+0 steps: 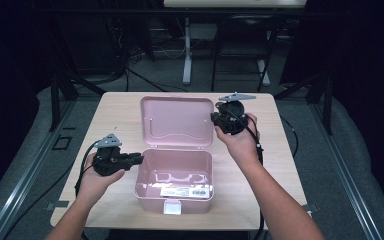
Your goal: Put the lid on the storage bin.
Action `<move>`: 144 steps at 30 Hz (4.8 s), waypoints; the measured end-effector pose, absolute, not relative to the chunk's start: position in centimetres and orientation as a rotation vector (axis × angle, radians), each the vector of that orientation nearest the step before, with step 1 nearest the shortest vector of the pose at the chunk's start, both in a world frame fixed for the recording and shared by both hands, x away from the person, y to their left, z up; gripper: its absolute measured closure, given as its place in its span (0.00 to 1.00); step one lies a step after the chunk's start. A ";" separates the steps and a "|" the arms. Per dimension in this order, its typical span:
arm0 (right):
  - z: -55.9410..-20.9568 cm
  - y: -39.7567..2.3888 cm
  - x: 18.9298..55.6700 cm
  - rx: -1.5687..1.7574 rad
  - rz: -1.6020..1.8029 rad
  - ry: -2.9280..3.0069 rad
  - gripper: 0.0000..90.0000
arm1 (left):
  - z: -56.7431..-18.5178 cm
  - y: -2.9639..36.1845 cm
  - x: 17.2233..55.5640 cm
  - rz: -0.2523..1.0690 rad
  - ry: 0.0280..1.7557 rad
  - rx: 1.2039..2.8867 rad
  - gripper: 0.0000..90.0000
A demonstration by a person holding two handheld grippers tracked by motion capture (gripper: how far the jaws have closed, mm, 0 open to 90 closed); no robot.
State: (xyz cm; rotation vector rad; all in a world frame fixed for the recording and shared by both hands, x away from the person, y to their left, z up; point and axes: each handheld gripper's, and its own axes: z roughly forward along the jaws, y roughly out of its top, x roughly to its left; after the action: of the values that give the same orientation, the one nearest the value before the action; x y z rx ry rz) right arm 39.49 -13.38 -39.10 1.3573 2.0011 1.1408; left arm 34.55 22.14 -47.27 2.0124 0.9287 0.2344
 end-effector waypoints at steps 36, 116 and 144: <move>-39.9 -14.0 32.9 1.234 1.288 1.901 0.96 | -47.3 22.1 34.5 0.234 0.931 2.007 0.86; -41.4 -14.2 29.8 1.253 1.298 1.964 0.92 | -39.0 22.5 31.8 0.412 0.787 1.873 0.80; -40.3 -16.6 28.6 1.289 1.333 1.894 0.90 | -38.7 22.6 32.4 0.398 0.783 1.869 0.81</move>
State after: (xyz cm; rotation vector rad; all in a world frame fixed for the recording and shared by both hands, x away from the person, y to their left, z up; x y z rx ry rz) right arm 28.62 -16.58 -40.26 1.2886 1.8937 1.3334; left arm 32.37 22.61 -38.66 1.8695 0.7825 0.3983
